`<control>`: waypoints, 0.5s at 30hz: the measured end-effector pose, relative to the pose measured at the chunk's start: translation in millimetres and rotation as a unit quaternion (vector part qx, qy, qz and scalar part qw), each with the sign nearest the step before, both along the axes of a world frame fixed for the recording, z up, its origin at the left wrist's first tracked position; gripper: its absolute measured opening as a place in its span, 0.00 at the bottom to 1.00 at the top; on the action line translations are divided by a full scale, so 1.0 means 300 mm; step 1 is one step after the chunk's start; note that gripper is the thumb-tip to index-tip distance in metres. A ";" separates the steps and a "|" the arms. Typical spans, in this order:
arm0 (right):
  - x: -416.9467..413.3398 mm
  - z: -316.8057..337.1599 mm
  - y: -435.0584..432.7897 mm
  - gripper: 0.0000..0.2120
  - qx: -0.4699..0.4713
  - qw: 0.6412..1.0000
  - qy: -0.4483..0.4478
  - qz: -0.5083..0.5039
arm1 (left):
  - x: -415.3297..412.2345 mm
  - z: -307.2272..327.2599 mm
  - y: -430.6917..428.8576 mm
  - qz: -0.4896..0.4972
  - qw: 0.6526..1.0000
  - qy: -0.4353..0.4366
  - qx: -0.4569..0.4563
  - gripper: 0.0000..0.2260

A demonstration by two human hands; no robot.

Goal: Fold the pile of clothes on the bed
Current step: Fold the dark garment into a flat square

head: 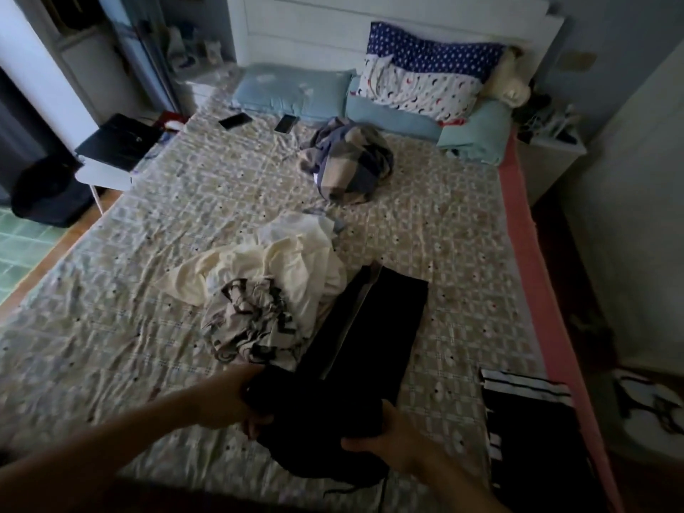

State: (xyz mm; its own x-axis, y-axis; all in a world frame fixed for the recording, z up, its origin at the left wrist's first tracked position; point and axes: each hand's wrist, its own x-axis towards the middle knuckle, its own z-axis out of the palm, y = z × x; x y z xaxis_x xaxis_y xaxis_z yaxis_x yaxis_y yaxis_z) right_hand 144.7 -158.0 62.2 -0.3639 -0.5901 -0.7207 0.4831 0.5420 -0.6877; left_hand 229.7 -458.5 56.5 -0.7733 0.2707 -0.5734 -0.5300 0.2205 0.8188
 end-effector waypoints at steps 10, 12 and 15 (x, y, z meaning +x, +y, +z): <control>-0.471 -0.340 0.106 0.32 0.035 0.983 0.087 -0.156 | -0.728 -0.357 0.163 -0.059 0.980 0.100 -0.161 0.10; -0.643 -0.430 0.103 0.24 0.046 0.971 0.127 -0.197 | -0.912 -0.415 0.196 -0.042 0.973 0.126 -0.191 0.09; -0.885 -0.540 0.070 0.25 0.076 0.937 0.218 -0.261 | -1.153 -0.509 0.238 0.047 0.952 0.187 -0.239 0.19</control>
